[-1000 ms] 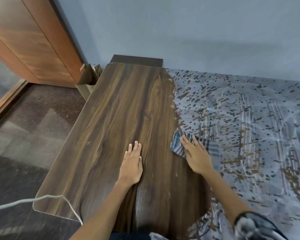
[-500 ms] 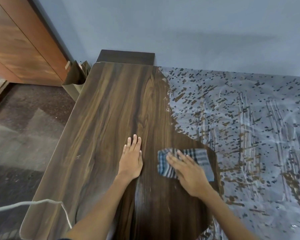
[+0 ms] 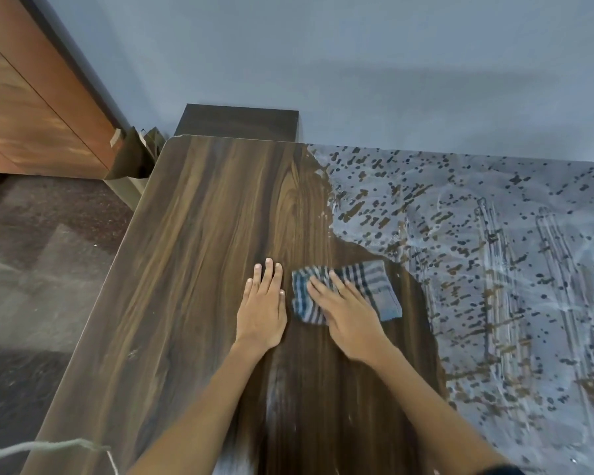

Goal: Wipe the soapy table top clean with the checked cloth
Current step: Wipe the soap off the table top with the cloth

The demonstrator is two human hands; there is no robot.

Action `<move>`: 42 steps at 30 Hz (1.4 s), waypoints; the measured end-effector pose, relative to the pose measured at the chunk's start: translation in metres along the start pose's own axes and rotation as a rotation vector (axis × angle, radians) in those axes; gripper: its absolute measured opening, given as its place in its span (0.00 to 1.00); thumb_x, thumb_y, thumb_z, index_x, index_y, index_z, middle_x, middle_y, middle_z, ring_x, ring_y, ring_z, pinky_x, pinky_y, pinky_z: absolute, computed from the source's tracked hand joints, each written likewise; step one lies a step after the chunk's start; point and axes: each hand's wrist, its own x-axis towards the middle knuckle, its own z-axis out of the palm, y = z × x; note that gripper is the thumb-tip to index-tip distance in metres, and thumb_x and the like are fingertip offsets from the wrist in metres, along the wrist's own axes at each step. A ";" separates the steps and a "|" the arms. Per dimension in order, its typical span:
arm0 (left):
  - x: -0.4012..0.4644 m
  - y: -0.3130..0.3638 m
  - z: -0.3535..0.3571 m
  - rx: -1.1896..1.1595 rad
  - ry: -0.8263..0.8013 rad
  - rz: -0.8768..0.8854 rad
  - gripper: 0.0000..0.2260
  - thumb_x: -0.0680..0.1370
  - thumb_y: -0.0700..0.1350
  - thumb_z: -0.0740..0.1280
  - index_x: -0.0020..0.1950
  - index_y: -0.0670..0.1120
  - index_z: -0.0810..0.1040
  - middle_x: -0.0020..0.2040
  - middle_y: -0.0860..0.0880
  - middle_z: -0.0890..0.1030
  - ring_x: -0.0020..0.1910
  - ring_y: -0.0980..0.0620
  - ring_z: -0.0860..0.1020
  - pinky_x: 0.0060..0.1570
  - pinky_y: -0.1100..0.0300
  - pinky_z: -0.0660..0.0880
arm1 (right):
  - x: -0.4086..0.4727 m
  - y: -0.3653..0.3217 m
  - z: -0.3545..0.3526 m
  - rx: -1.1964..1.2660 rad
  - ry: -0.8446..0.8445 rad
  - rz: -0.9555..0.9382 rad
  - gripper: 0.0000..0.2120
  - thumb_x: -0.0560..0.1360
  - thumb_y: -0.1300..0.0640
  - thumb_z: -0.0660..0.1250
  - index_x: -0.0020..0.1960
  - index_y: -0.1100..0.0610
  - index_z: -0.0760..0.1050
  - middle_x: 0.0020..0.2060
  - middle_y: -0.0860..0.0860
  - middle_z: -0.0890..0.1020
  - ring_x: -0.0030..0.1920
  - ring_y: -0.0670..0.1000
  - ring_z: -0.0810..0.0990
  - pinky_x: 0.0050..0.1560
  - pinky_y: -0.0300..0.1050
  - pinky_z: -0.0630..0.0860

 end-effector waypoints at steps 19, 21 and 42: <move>0.079 0.009 -0.006 0.033 0.020 0.028 0.23 0.82 0.47 0.46 0.76 0.45 0.46 0.77 0.47 0.46 0.76 0.49 0.43 0.73 0.56 0.42 | 0.056 0.027 -0.017 0.017 0.025 0.017 0.24 0.80 0.53 0.43 0.76 0.47 0.50 0.74 0.41 0.53 0.75 0.47 0.46 0.73 0.44 0.41; 0.085 0.008 -0.005 0.029 0.022 0.035 0.23 0.82 0.47 0.46 0.76 0.45 0.46 0.77 0.47 0.46 0.76 0.49 0.42 0.73 0.56 0.41 | 0.037 0.039 -0.018 0.031 0.013 0.043 0.26 0.76 0.48 0.37 0.74 0.43 0.48 0.72 0.36 0.51 0.74 0.42 0.43 0.73 0.42 0.41; 0.157 0.012 -0.009 0.060 0.041 0.062 0.23 0.82 0.46 0.45 0.76 0.43 0.45 0.77 0.47 0.45 0.76 0.51 0.43 0.73 0.57 0.42 | 0.102 0.081 -0.042 0.019 0.109 0.121 0.24 0.79 0.49 0.41 0.75 0.45 0.53 0.72 0.37 0.54 0.73 0.41 0.47 0.72 0.41 0.42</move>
